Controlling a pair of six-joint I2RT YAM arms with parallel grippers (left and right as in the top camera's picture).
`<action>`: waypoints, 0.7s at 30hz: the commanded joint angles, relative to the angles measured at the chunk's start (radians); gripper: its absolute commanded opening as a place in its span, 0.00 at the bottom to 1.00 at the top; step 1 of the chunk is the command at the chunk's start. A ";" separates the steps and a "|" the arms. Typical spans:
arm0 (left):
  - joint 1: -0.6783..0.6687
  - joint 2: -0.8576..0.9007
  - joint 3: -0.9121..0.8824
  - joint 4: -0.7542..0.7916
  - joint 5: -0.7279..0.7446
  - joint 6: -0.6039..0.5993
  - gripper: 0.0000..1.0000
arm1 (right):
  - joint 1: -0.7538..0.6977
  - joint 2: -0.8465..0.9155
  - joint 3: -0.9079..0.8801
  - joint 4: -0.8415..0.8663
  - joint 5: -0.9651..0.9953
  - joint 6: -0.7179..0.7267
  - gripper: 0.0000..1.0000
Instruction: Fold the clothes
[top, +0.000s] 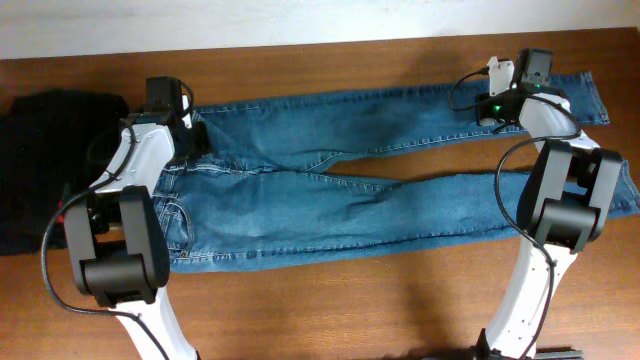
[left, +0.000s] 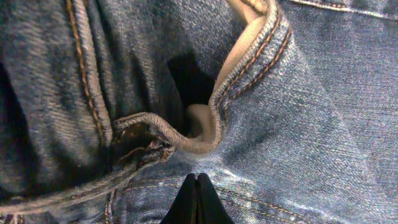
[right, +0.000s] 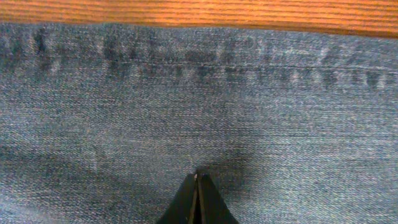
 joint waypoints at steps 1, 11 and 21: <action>0.002 0.017 0.011 -0.010 -0.011 0.016 0.00 | -0.011 0.037 0.003 0.003 0.029 0.016 0.04; 0.002 0.017 0.011 -0.037 -0.058 0.017 0.00 | -0.130 0.112 0.008 -0.028 0.095 0.043 0.04; 0.002 0.017 0.011 -0.035 -0.083 0.016 0.00 | -0.198 0.112 0.019 -0.044 0.051 0.046 0.04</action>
